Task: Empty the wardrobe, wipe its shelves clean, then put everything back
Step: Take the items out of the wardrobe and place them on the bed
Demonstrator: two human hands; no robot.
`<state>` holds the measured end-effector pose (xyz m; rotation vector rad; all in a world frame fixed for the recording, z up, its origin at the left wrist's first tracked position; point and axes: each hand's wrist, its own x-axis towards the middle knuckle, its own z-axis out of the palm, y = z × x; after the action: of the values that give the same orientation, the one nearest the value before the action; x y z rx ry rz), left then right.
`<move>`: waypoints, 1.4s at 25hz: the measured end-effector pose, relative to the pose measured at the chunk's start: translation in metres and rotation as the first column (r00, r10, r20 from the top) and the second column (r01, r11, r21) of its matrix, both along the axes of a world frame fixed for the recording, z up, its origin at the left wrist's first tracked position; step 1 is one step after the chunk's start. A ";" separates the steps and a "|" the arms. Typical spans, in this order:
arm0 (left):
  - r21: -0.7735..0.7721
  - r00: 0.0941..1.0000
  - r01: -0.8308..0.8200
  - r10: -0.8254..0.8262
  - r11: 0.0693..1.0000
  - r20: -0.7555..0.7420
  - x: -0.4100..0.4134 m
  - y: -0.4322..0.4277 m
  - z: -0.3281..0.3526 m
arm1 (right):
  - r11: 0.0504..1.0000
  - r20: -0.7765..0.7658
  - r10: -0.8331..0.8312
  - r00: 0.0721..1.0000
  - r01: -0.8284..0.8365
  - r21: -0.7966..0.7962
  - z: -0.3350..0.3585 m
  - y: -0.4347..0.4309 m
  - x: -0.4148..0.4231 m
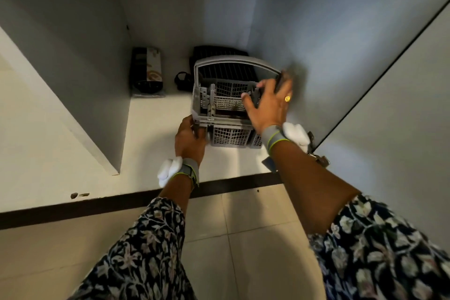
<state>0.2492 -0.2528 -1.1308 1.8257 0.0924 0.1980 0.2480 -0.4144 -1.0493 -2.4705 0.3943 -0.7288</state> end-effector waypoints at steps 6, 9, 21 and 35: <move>0.251 0.985 0.145 -0.163 0.957 0.053 0.005 0.001 -0.005 | 0.987 -0.198 0.068 0.978 -0.095 -0.129 -0.026 0.052 0.015; 0.326 0.996 0.033 -0.059 0.945 0.072 0.028 0.020 -0.015 | 0.985 -0.256 0.060 0.965 -0.099 -0.141 -0.043 0.055 0.025; 0.825 0.988 0.031 0.106 0.565 -0.110 0.171 0.073 -0.024 | 0.958 0.114 -0.082 0.990 0.110 -0.266 -0.067 0.062 0.045; 0.867 0.924 0.359 0.001 0.347 -0.383 0.139 0.100 -0.036 | 0.958 0.090 -0.074 0.993 0.096 -0.270 -0.061 0.063 0.043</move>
<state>0.3879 -0.1528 -1.1671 3.0284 -0.0196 -0.3132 0.2909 -0.3519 -1.1106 -2.6841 0.3955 -0.9711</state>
